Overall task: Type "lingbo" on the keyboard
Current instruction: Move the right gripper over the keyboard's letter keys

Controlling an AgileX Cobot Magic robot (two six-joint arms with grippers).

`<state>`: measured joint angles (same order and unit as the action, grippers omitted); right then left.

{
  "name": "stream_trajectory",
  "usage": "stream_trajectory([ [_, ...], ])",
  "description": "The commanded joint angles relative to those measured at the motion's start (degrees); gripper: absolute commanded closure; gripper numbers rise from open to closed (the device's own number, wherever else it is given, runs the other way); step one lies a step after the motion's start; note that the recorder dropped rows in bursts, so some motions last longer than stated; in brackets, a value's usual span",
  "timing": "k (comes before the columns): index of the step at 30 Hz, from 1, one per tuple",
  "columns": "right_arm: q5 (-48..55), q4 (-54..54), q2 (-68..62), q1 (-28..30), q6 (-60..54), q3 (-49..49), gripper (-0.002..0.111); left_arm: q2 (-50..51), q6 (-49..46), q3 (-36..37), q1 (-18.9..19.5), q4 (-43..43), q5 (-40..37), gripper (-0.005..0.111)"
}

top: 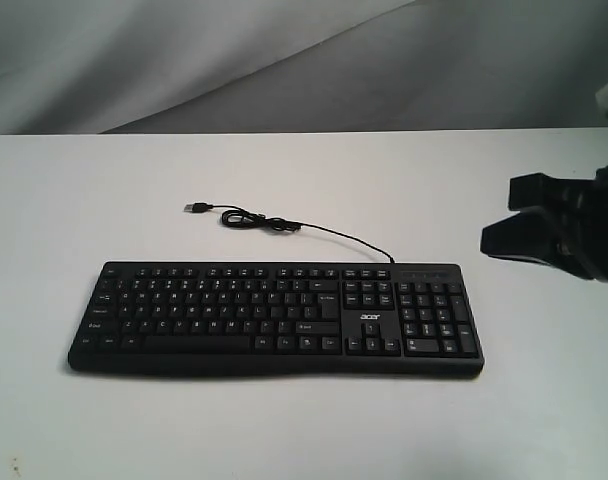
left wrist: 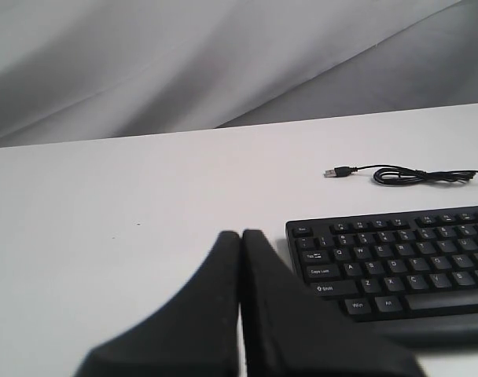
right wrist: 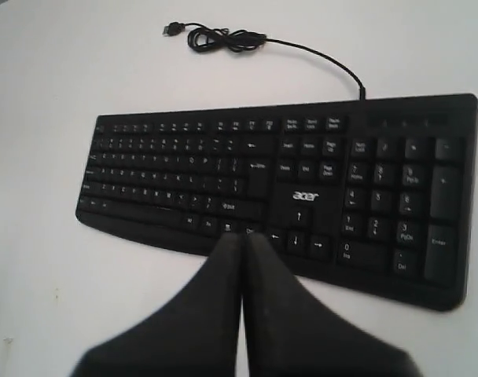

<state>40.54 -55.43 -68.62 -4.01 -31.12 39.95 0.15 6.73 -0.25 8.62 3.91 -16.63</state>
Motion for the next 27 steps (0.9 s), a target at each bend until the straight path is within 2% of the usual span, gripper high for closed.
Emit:
stream_trajectory([
  [1,-2.0,-1.0,-3.5,-2.5,-4.6,2.9,0.108,-0.1,0.2,0.2,0.1,-0.5,0.3,0.106],
  [10,-4.5,6.5,-13.0,-15.7,-3.1,16.2,0.108,-0.1,0.2,0.2,0.1,-0.5,0.3,0.106],
  [13,-4.7,15.3,-21.2,-23.9,2.7,23.6,0.108,-0.1,0.2,0.2,0.1,-0.5,0.3,0.106],
  [18,-1.7,25.0,-34.2,-32.3,10.4,33.9,0.108,-0.1,0.2,0.2,0.1,-0.5,0.3,0.106],
  [21,0.2,31.1,-40.0,-34.2,15.2,38.4,0.108,-0.1,0.2,0.2,0.1,-0.5,0.3,0.106],
  [27,-0.5,30.7,-45.6,-34.2,15.5,40.1,0.108,-0.1,0.2,0.2,0.1,-0.5,0.3,0.106],
])
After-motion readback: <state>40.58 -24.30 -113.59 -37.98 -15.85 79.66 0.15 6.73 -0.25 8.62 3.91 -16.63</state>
